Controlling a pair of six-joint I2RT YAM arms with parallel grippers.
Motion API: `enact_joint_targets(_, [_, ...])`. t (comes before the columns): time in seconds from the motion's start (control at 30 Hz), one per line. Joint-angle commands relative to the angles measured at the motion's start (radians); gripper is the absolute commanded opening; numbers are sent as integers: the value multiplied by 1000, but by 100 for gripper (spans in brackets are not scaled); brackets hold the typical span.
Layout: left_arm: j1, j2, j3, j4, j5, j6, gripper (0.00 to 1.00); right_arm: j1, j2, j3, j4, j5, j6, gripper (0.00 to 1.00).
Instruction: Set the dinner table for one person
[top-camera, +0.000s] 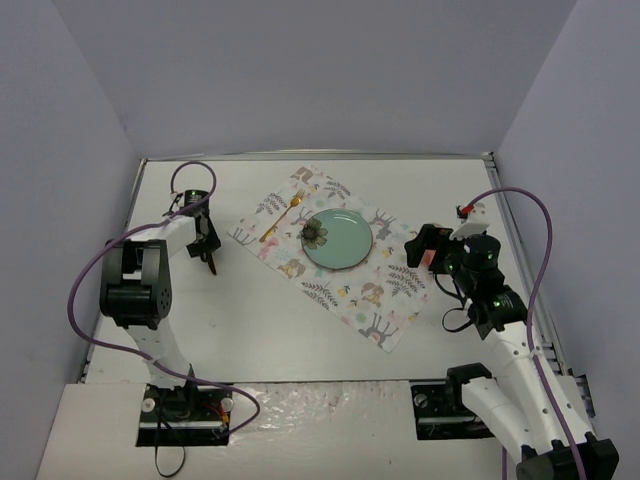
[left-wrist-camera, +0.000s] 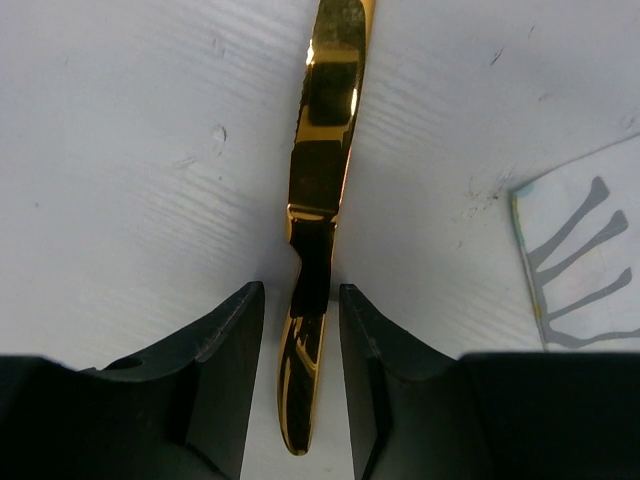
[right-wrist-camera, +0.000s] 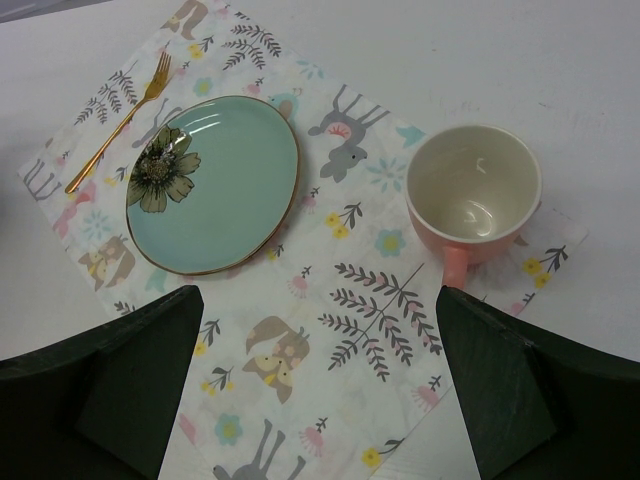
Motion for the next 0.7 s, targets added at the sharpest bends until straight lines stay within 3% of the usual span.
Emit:
enact_joint_targets(0.0, [6,36,77,-28,1,35,32,7,-3,9,76,-7,-3,100])
enact_joint_targets(0.23, [13,46,84,-36,4,30,31,7,-3,8,76,-6,-2,100])
enact_joint_targets(0.53, [12,41,51,-41,2,4,21,7,-8,3,76,-6,-3,100])
enact_joint_targets(0.67, [13,37,49,-45,6,10,6,7,-12,-3,76,-2,-3,100])
